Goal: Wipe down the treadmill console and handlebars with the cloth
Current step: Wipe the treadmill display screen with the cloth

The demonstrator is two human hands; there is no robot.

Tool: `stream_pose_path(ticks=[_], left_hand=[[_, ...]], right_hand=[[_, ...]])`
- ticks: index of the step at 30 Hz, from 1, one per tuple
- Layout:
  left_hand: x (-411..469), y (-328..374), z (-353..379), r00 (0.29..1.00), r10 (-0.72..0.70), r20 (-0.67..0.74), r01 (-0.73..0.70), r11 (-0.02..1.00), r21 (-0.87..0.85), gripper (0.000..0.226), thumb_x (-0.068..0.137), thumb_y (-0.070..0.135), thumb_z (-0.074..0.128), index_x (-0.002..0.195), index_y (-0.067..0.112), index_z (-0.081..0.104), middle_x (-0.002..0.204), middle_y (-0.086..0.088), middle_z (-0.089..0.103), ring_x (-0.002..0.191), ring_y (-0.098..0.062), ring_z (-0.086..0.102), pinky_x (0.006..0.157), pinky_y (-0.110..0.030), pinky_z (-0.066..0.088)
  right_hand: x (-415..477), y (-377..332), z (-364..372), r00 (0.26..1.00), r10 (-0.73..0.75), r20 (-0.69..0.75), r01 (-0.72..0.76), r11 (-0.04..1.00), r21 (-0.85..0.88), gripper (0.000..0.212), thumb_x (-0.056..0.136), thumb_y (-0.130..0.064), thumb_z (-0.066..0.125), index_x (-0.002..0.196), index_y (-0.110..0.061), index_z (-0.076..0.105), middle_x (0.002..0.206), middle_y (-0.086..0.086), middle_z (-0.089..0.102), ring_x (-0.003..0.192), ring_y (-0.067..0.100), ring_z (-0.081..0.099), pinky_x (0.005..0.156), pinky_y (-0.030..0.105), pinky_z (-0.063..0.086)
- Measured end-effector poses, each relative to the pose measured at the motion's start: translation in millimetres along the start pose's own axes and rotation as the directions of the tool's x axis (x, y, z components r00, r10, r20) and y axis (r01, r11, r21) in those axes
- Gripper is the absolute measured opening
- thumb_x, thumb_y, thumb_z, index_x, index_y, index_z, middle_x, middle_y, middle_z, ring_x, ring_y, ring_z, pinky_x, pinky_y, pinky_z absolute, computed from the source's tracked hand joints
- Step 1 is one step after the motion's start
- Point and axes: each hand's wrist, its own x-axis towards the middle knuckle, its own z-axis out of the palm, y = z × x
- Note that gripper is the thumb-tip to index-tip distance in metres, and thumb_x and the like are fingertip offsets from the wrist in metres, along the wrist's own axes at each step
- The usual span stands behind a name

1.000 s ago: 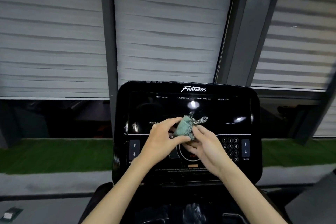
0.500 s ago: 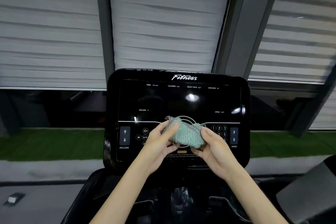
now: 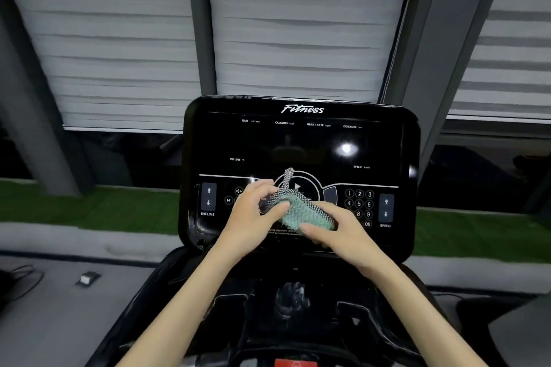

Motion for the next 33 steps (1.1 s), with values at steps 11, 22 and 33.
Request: stream_pose_path(ticks=[11,22,33], left_hand=[[-1.7,9.9,-3.3,1.000,0.030,0.008,-0.029,0.993,-0.112,0.006,0.101,0.034,0.051,0.103,0.029,0.049,0.095,0.001,0.071,0.086,-0.016,0.069,0.076,-0.037,0.056],[-9.6,-31.5,-44.2,0.931,-0.182,0.318,0.266,0.932,-0.246,0.050,0.090,0.011,0.069,0.132,0.025,0.048,0.118,0.000,0.070,0.107,-0.014,0.068,0.095,-0.039,0.055],[9.0,-63.5,-67.3,0.918,0.105,0.383,-0.053,0.988,-0.145,0.050,0.086,-0.020,0.050,0.075,0.023,0.072,0.113,0.001,0.073,0.115,-0.015,0.065,0.101,-0.039,0.051]], right_hand=[[2.1,-16.7,1.6,0.989,0.146,0.007,-0.135,0.897,0.421,0.024,0.091,-0.022,0.063,0.113,-0.016,0.056,0.101,0.003,0.072,0.093,0.019,0.070,0.080,0.040,0.058],[1.1,-1.0,31.3,0.984,0.148,0.096,-0.173,0.921,0.348,0.021,0.098,-0.015,0.052,0.119,-0.020,0.052,0.105,0.011,0.072,0.085,0.026,0.070,0.056,0.032,0.056],[8.4,0.0,42.1,0.978,0.189,0.088,-0.208,0.835,0.510,0.022,0.081,-0.013,0.053,0.081,0.004,0.066,0.098,0.013,0.068,0.089,0.026,0.064,0.073,0.036,0.053]])
